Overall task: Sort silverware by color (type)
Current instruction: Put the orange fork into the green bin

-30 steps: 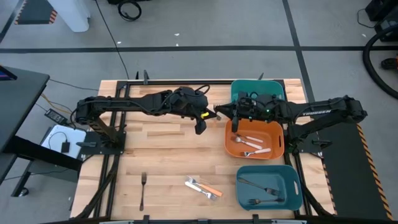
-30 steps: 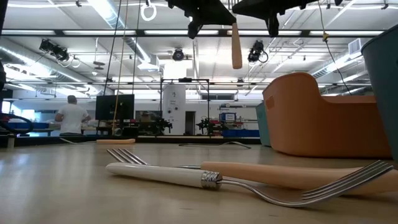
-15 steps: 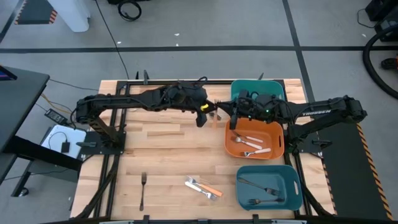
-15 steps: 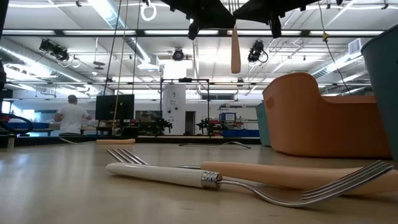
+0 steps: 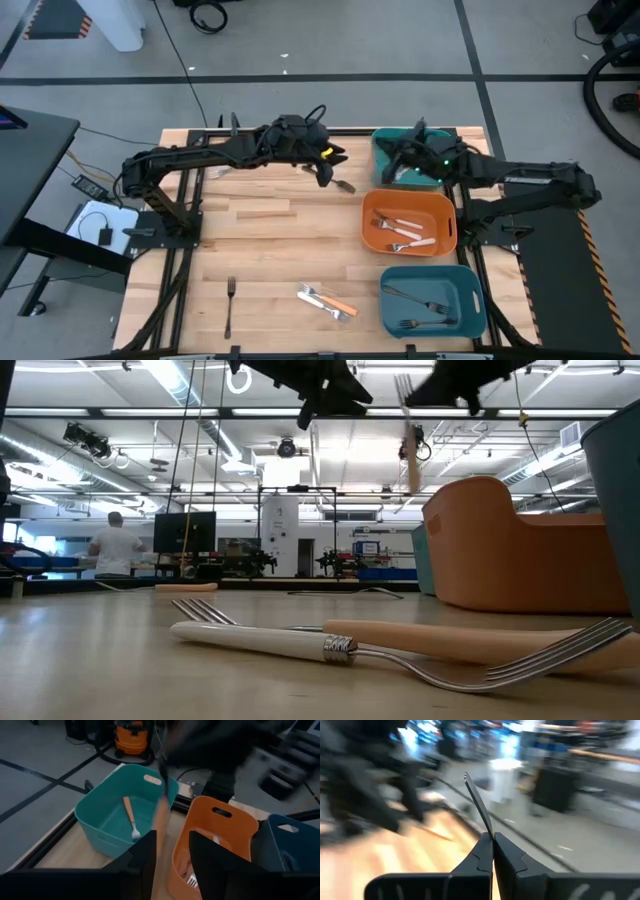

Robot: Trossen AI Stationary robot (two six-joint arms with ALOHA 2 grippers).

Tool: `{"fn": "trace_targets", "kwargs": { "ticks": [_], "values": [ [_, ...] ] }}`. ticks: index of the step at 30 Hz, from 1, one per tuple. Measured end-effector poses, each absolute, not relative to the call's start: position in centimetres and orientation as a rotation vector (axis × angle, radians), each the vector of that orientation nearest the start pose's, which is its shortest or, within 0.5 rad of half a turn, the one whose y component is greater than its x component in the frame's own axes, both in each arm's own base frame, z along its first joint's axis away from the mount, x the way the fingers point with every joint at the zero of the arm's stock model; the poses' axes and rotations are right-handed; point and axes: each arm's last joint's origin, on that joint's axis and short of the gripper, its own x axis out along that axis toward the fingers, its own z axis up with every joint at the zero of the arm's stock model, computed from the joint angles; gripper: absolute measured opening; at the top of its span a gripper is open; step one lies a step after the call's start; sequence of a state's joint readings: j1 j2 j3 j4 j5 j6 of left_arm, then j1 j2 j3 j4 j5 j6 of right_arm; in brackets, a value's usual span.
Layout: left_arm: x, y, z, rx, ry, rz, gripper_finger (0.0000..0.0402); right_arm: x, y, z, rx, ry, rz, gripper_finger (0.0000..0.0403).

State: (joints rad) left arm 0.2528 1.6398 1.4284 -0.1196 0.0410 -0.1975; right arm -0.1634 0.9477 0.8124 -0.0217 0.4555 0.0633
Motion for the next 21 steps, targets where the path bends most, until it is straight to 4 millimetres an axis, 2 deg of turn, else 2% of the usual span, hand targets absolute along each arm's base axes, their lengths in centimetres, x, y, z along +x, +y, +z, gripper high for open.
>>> {"fn": "trace_targets", "kwargs": {
  "ticks": [4,9,15,21],
  "values": [
    [36.8,10.0,34.1,-0.249,0.326,0.26,0.0123,17.4,-5.9,32.0,-0.055,0.352,-0.783,0.0006],
    [36.5,10.4,33.7,-0.255,0.363,0.273,0.0123,15.0,-6.9,29.6,-0.046,0.68,-0.787,0.0008],
    [36.2,10.5,33.2,-0.256,0.422,0.282,0.0123,14.6,-8.5,28.1,-0.178,0.925,-0.772,0.0028],
    [36.0,10.4,32.7,-0.264,0.478,0.286,0.0123,15.2,-9.8,26.9,-0.187,1.032,-0.776,0.0055]
  ]
}}
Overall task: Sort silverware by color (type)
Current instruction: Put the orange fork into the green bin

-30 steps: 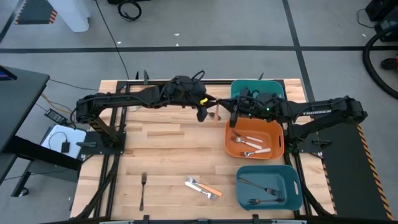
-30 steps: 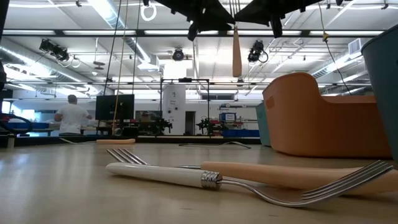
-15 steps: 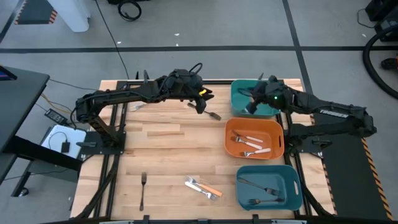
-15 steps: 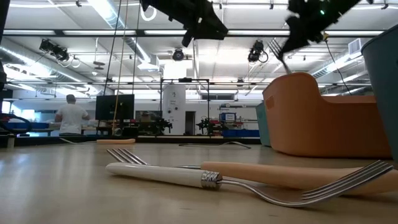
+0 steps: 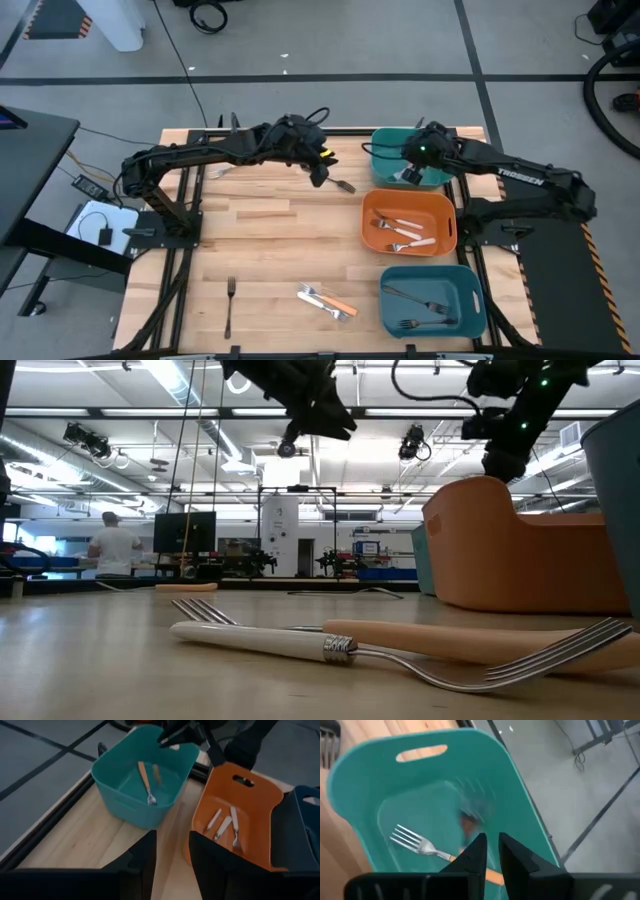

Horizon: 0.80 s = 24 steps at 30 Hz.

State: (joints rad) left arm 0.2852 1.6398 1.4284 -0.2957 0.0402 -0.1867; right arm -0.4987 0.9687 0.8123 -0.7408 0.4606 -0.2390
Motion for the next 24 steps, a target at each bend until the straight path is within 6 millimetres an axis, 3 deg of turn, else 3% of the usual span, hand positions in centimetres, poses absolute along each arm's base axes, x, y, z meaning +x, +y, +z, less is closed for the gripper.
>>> {"fn": "trace_targets", "kwargs": {
  "ticks": [11,24],
  "values": [
    [34.5,11.2,31.1,-0.184,0.693,0.5,0.0123,15.7,-10.4,27.1,-0.214,0.991,-0.865,0.0088],
    [29.0,15.2,28.6,-0.192,1.172,0.631,0.0123,15.9,-10.2,28.6,-0.199,0.816,-0.869,0.0087]
  ]
}}
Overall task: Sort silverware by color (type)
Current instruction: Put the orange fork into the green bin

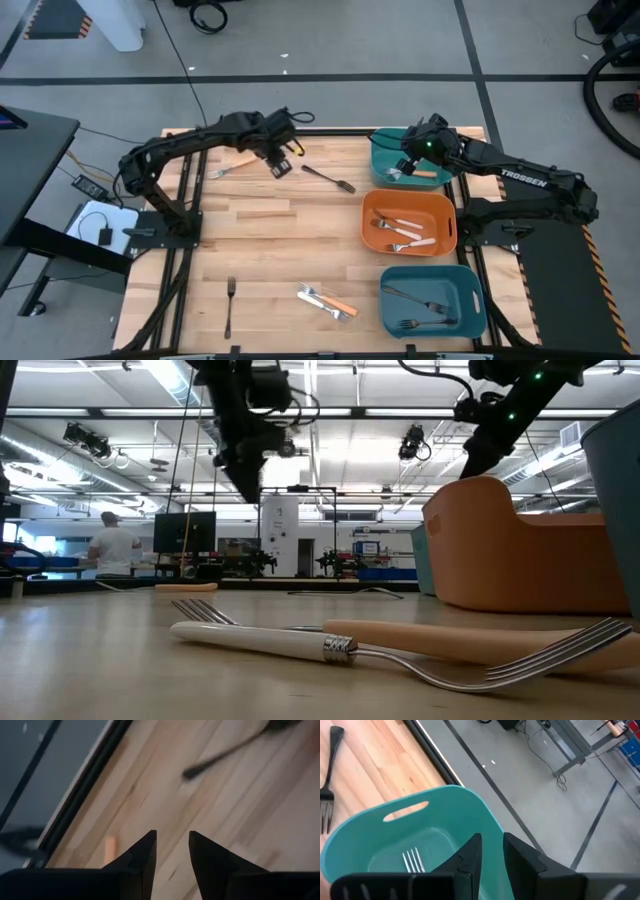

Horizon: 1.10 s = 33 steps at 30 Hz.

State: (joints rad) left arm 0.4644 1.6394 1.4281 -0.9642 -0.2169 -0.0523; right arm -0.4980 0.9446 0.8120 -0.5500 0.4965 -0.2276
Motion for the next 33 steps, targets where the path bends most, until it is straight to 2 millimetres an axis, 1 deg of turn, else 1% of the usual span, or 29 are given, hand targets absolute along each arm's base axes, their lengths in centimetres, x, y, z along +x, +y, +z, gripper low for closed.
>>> {"fn": "trace_targets", "kwargs": {
  "ticks": [3,7,12,18,21,24,27,33],
  "values": [
    [27.7,15.6,28.0,-0.197,1.28,0.624,0.0123,15.9,-10.2,28.5,-0.199,0.819,-0.868,0.0087],
    [25.7,15.7,26.0,-0.226,1.381,0.626,0.0123,15.9,-10.2,28.5,-0.199,0.819,-0.868,0.0088],
    [23.5,15.6,22.9,-0.24,1.399,0.632,0.0123,15.9,-10.2,28.5,-0.198,0.819,-0.867,0.0087],
    [22.0,16.1,20.9,-0.31,1.396,0.514,0.0123,16.0,-10.2,28.5,-0.176,0.802,-0.839,0.0087],
    [21.1,17.0,20.5,-0.349,1.391,0.483,0.0123,16.1,-10.1,28.5,-0.1,0.765,-0.845,0.0087],
    [20.2,18.3,20.5,-0.421,1.343,0.485,0.0123,16.1,-10.1,28.5,-0.039,0.736,-0.852,0.0087],
    [19.3,19.7,20.6,-0.487,1.285,0.502,0.0123,16.1,-10.1,28.5,-0.008,0.722,-0.859,0.0088],
    [17.4,21.6,20.6,-0.534,1.251,0.585,0.0123,16.1,-10.1,28.5,0.013,0.713,-0.852,0.0086]
  ]
}}
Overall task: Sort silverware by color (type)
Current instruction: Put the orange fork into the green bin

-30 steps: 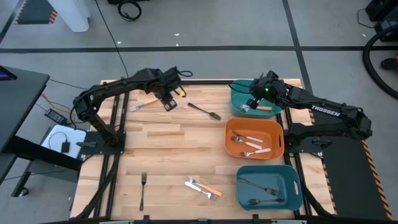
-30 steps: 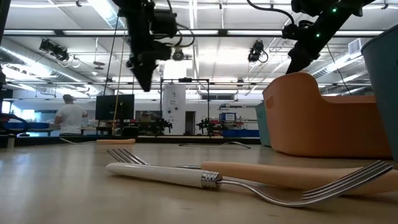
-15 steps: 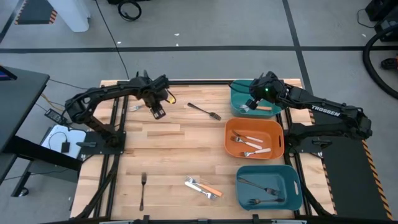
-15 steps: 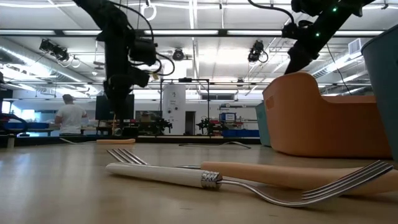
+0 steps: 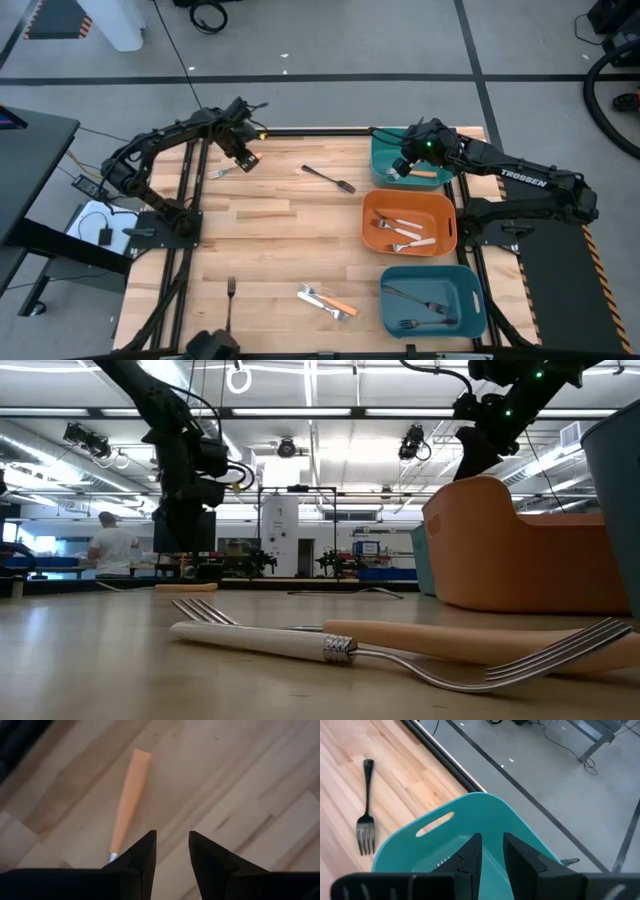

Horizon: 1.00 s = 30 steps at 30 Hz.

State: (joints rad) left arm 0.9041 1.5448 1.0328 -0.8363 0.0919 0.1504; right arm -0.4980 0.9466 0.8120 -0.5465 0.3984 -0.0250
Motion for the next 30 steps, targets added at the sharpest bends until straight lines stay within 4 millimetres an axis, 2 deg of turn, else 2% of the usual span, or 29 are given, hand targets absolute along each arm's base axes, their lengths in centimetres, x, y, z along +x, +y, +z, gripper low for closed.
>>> {"fn": "trace_targets", "kwargs": {
  "ticks": [4,12,24,30],
  "values": [
    [16.7,22.4,20.4,-0.518,1.257,0.583,0.0123,16.2,-10.0,28.5,0.014,0.713,-0.847,0.0088],
    [16.8,23.4,17.2,-0.493,1.411,0.562,0.0123,16.2,-10.0,28.5,0.016,0.713,-0.845,0.0087],
    [16.6,24.3,14.7,-0.446,1.551,0.567,0.0123,16.2,-10.0,28.5,0.066,0.689,-0.864,0.0087],
    [16.8,24.3,14.4,-0.416,1.558,0.506,0.0123,16.2,-10.0,28.5,0.066,0.689,-0.864,0.0087]
  ]
}}
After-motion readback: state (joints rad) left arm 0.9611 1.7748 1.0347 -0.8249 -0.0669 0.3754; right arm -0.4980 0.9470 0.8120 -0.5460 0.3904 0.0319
